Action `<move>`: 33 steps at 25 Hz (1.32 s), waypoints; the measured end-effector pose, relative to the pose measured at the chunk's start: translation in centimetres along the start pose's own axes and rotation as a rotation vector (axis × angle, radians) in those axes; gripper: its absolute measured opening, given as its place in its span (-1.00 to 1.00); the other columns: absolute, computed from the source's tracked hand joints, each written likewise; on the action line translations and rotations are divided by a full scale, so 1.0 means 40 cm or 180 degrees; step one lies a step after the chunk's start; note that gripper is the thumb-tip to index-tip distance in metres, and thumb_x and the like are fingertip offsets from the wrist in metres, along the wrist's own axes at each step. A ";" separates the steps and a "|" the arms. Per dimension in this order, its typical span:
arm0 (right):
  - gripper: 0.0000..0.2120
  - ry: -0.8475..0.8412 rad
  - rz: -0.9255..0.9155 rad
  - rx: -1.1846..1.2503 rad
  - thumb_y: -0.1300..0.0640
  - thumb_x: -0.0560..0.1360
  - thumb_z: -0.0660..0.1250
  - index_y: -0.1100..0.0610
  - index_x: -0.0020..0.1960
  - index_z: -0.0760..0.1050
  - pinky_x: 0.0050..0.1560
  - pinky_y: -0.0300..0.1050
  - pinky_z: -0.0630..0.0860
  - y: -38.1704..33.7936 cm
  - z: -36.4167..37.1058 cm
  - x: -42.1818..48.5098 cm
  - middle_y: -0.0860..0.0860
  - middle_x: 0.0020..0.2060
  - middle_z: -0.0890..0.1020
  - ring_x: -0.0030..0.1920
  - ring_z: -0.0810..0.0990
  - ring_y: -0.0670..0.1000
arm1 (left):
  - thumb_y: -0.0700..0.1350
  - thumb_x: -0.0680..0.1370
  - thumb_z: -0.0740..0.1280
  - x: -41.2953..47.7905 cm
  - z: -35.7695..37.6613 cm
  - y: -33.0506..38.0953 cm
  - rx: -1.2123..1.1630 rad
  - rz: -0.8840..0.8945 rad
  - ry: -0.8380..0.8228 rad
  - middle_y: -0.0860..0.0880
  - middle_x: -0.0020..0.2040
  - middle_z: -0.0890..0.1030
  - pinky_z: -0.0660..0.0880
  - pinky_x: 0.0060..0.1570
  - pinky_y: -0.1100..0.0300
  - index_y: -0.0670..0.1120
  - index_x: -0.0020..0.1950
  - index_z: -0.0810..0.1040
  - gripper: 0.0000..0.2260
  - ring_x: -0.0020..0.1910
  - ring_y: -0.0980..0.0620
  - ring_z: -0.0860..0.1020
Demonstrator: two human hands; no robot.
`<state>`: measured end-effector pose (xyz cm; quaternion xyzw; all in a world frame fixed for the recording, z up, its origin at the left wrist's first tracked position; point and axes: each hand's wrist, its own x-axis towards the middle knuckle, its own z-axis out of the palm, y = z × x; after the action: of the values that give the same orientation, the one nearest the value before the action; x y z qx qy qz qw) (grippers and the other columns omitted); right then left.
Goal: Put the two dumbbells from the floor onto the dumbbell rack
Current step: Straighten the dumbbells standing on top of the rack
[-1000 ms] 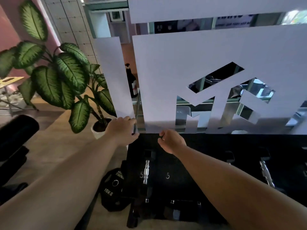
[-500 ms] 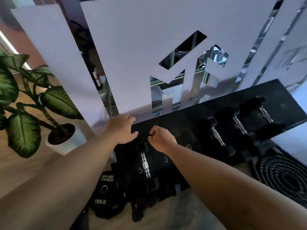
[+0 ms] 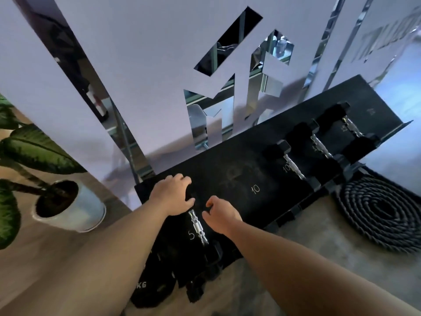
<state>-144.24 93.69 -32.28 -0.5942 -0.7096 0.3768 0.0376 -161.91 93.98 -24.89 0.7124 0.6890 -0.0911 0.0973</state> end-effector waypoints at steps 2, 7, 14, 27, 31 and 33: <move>-0.70 -0.0059 0.0082 0.0039 -0.10 0.55 0.31 -0.04 0.25 0.47 -0.18 -0.09 0.60 0.015 0.032 0.017 -0.10 -0.06 0.63 -0.13 0.63 -0.05 | 0.26 0.54 0.32 0.015 0.044 0.002 -0.0030 -0.0007 -0.0092 0.00 0.37 0.45 0.50 0.11 -0.01 0.05 0.49 0.36 -0.42 0.30 -0.08 0.46; -0.52 -0.0240 0.0301 0.0140 -0.24 0.53 0.35 0.02 0.32 0.42 -0.29 -0.12 0.52 0.060 0.101 0.057 -0.08 -0.04 0.58 -0.17 0.60 -0.07 | 0.29 0.50 0.39 0.054 0.137 -0.010 -0.0131 0.0006 -0.0363 -0.01 0.46 0.37 0.56 0.14 0.00 0.05 0.56 0.30 -0.30 0.35 -0.06 0.43; -0.44 -0.0539 0.0548 0.0414 -0.13 0.49 0.48 0.04 0.39 0.41 -0.11 -0.14 0.61 0.063 0.197 0.119 0.01 0.20 0.60 -0.07 0.63 -0.05 | 0.22 0.52 0.43 0.106 0.219 -0.040 -0.0164 0.0130 -0.0686 -0.03 0.51 0.34 0.52 0.23 -0.02 0.04 0.59 0.24 -0.28 0.41 -0.07 0.40; -0.65 -0.1120 0.0594 0.0147 0.09 0.58 0.43 0.14 0.30 0.45 -0.06 -0.08 0.59 0.092 0.313 0.221 0.03 -0.01 0.55 -0.09 0.57 0.02 | 0.05 0.59 0.41 0.182 0.325 -0.041 0.0113 0.0025 -0.0429 -0.11 0.55 0.30 0.55 0.19 0.06 0.05 0.59 0.17 -0.35 0.41 -0.12 0.40; -0.67 -0.1098 0.0530 0.0073 0.15 0.56 0.44 0.19 0.28 0.49 -0.13 -0.12 0.53 0.089 0.292 0.222 0.05 -0.03 0.56 -0.13 0.57 0.03 | 0.07 0.56 0.44 0.193 0.310 -0.040 0.0166 0.0069 -0.0451 -0.11 0.48 0.34 0.59 0.09 0.07 0.05 0.56 0.19 -0.35 0.33 -0.09 0.46; -0.69 -0.1137 0.0518 -0.0039 0.15 0.54 0.45 0.19 0.25 0.51 -0.17 -0.13 0.50 0.086 0.260 0.218 0.05 -0.06 0.57 -0.15 0.57 0.04 | 0.09 0.54 0.45 0.193 0.291 -0.029 0.0150 0.0096 -0.0418 -0.10 0.44 0.35 0.59 0.04 0.09 0.05 0.54 0.21 -0.35 0.28 -0.08 0.48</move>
<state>-149.20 96.23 -45.14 -0.5735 -0.6569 0.4737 -0.1230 -162.76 98.37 -38.16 0.7173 0.6680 -0.1523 0.1268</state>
